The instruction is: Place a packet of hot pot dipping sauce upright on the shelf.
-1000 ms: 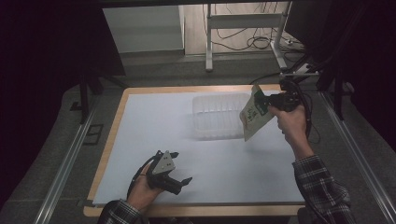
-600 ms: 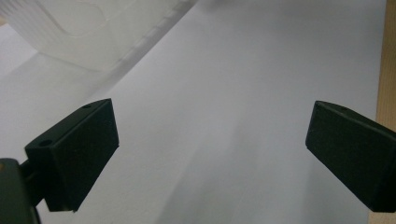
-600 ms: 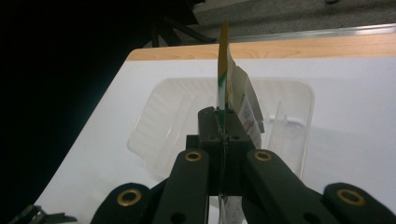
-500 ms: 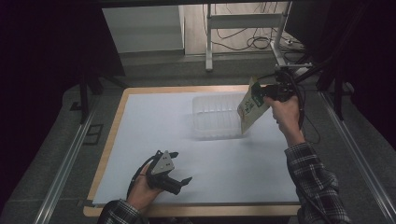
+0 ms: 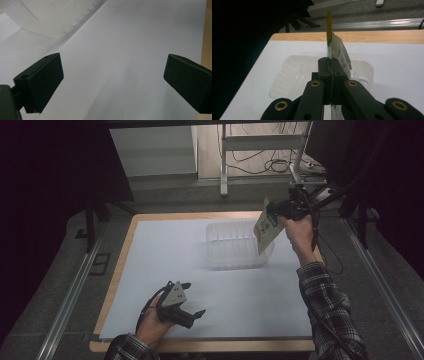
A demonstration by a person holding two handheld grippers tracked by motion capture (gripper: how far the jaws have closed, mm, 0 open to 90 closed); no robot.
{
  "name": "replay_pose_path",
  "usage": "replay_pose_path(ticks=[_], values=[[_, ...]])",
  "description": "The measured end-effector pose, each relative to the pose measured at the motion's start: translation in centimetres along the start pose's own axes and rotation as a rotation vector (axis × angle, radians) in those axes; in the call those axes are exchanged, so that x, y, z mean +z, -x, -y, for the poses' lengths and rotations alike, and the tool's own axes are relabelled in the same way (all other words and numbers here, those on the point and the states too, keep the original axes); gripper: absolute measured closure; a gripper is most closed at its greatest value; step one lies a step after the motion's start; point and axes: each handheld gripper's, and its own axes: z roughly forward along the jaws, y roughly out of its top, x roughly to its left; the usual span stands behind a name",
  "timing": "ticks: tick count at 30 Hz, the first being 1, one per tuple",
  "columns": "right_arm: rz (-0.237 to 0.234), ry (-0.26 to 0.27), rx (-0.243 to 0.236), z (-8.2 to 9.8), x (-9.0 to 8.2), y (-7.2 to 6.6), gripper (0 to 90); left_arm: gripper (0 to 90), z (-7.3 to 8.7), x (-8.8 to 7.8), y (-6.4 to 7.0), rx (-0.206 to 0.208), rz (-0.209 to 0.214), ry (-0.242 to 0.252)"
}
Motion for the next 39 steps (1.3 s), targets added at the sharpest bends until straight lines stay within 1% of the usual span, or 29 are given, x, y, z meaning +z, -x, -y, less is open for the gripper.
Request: replay_pose_path(ticks=[3,11,13,20,24,26,30,32,36,37,39], values=[[0.008,-0.003,0.002,-0.2,0.6,0.2,89.3,2.4,0.0,0.0,0.0,-0.001,0.001,0.000],[0.012,-0.019,0.011,-0.1,1.9,0.5,89.2,2.4,0.0,0.0,0.0,0.002,0.003,-0.003],[0.012,-0.031,0.011,0.0,2.5,0.7,89.2,2.4,0.0,0.0,0.0,0.001,0.003,-0.003],[0.017,-0.048,0.024,0.5,3.7,1.1,89.2,2.4,0.0,0.0,0.0,-0.003,0.004,-0.004],[0.025,-0.057,0.024,0.8,4.4,1.4,89.2,2.4,0.0,0.1,0.0,-0.004,0.003,-0.009],[0.035,-0.064,0.014,1.1,4.8,1.5,89.0,2.4,0.0,0.1,0.0,-0.006,0.003,-0.010],[0.033,-0.057,0.005,1.1,5.0,1.6,88.7,2.3,0.0,0.1,0.0,-0.012,0.004,-0.009],[0.038,-0.057,-0.006,1.1,5.0,1.5,87.1,2.2,0.0,0.1,0.0,-0.015,0.006,-0.009],[0.014,-0.051,-0.024,1.1,4.8,1.3,80.0,1.5,0.0,0.1,0.0,-0.023,0.019,-0.003],[0.014,-0.051,-0.024,1.1,4.8,1.3,80.0,1.5,0.0,0.1,0.0,-0.025,0.022,-0.001],[0.012,-0.044,-0.046,1.2,4.6,1.2,75.5,0.9,0.0,0.1,-0.1,-0.031,0.026,0.007]])
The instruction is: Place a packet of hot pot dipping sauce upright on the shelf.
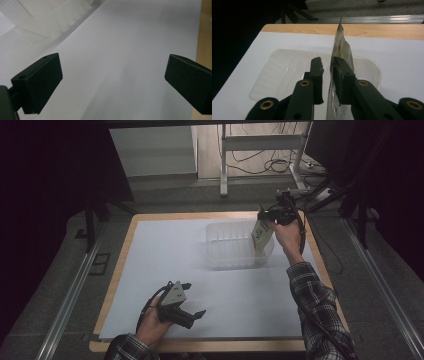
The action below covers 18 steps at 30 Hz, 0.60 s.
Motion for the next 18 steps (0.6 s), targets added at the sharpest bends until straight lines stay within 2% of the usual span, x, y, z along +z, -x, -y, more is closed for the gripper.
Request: replay_pose_path(ticks=[2,10,18], values=[[0.005,0.003,-0.015,0.0,-0.1,-0.1,71.1,0.6,0.0,-0.1,-0.1,-0.025,0.017,0.015],[0.021,0.016,-0.066,0.3,-0.8,-0.4,62.1,0.8,0.0,-0.4,-0.4,-0.050,0.032,0.046],[0.034,0.019,-0.102,0.6,-1.3,-0.6,52.8,1.2,0.0,-0.4,-0.2,0.006,0.004,0.031]])
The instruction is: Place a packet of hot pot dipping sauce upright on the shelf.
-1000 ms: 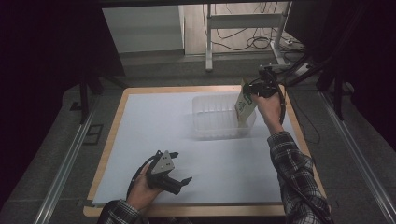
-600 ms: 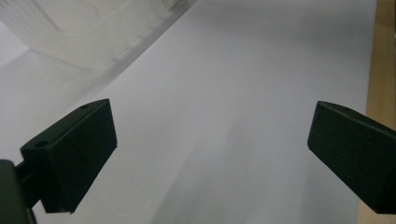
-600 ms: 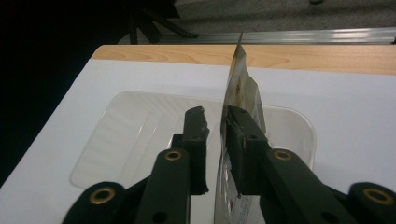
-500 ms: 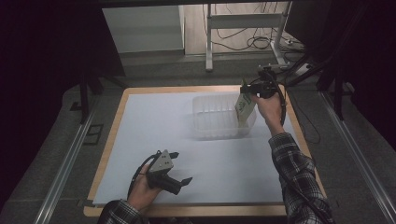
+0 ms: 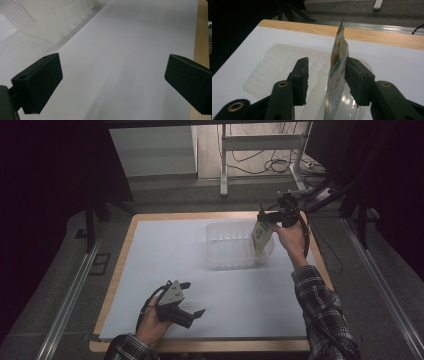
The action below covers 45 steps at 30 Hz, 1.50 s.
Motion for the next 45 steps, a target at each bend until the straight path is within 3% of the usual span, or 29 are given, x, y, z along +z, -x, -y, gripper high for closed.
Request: replay_pose_path(ticks=[13,33,45], values=[[0.009,0.012,-0.062,0.7,-1.0,-0.7,41.1,2.1,0.0,-0.2,-0.2,-0.012,0.002,0.005],[-0.023,0.015,-0.088,1.7,-2.3,-1.3,31.1,2.0,0.1,0.1,-0.2,-0.012,-0.009,-0.015],[-0.014,0.016,-0.104,2.5,-3.2,-1.4,28.1,2.0,0.1,0.2,-0.1,-0.014,-0.006,-0.019]])
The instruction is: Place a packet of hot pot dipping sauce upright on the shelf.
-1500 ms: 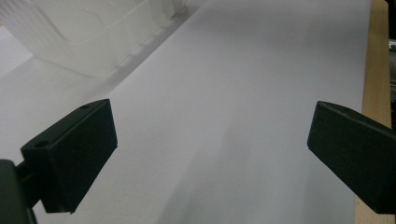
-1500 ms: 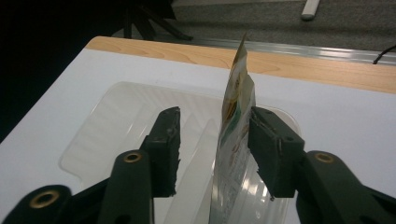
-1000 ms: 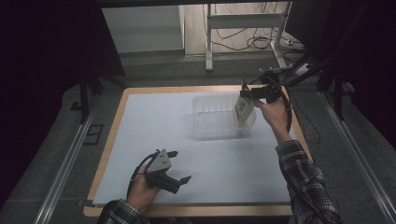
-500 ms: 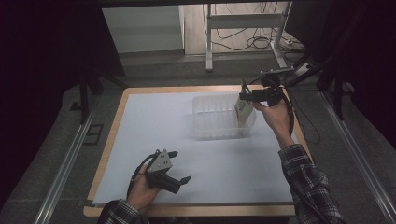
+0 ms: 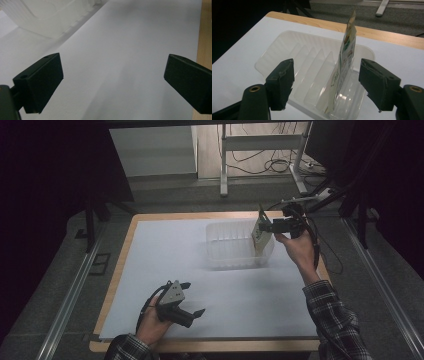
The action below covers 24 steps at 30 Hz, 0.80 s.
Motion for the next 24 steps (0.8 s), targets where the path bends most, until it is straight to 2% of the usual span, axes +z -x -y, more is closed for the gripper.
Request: replay_pose_path(ticks=[11,20,24], values=[[-0.005,0.017,-0.033,1.1,-0.6,-0.6,20.9,1.9,0.0,0.1,0.1,0.003,0.002,-0.005],[-0.033,0.017,-0.064,1.8,-1.0,-0.8,12.5,1.9,0.0,0.1,0.1,0.005,0.004,-0.006],[-0.047,0.019,-0.062,2.2,-1.2,-0.6,10.3,2.0,0.0,0.1,0.1,0.008,0.007,-0.009]])
